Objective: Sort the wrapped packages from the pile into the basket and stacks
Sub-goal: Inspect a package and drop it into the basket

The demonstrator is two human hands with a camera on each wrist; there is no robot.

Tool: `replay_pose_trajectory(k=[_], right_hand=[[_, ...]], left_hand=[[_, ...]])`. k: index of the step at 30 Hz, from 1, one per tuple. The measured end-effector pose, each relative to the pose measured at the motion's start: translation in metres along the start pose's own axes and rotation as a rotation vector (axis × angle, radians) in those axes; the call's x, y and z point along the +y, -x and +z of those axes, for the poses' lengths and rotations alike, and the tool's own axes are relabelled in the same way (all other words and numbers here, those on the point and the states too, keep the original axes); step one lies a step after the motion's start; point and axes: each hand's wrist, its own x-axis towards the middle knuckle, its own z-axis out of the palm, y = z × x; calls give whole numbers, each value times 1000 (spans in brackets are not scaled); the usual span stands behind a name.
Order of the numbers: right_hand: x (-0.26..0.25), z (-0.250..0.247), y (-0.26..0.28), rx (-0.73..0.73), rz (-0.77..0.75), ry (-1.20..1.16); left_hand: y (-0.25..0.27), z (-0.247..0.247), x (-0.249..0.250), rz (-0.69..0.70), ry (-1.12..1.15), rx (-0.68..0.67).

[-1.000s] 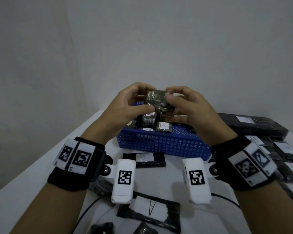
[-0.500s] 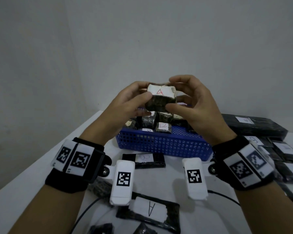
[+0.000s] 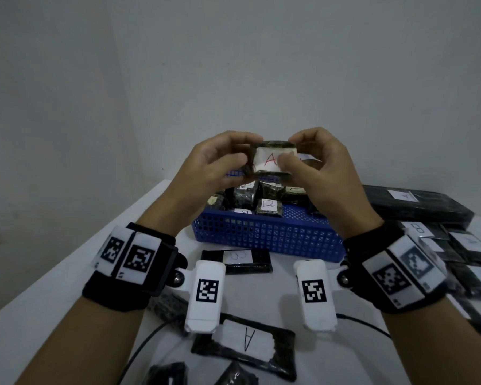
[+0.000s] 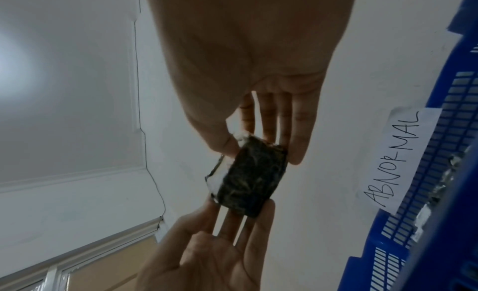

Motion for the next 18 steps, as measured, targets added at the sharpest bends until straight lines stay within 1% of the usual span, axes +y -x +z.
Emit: replay_pose_trajectory(k=[2, 3, 6, 7, 8, 10, 13, 15, 17, 18], right_hand=[[1, -1, -1, 9, 29, 60], [2, -2, -1, -23, 54, 75], [2, -2, 1, -180, 125, 30], [2, -1, 1, -191, 124, 26], [1, 1, 2, -169, 109, 31], [2, 5, 2, -65, 46, 56], [4, 7, 2, 47, -61, 107], [5, 6, 2, 45, -102, 108], [5, 5, 2, -22, -126, 107], [4, 4, 3, -70, -128, 112]], left_hand=[[-1, -1, 1, 18, -38, 57], [-1, -2, 1, 37, -58, 70], [0, -2, 2, 54, -89, 67], [0, -1, 3, 54, -108, 57], [0, 0, 4, 53, -121, 44], [1, 4, 6, 42, -94, 26], [1, 7, 10, -17, -70, 34], [0, 7, 10, -108, -71, 18], [-1, 6, 9, -195, -60, -14], [0, 5, 8, -209, -45, -18]])
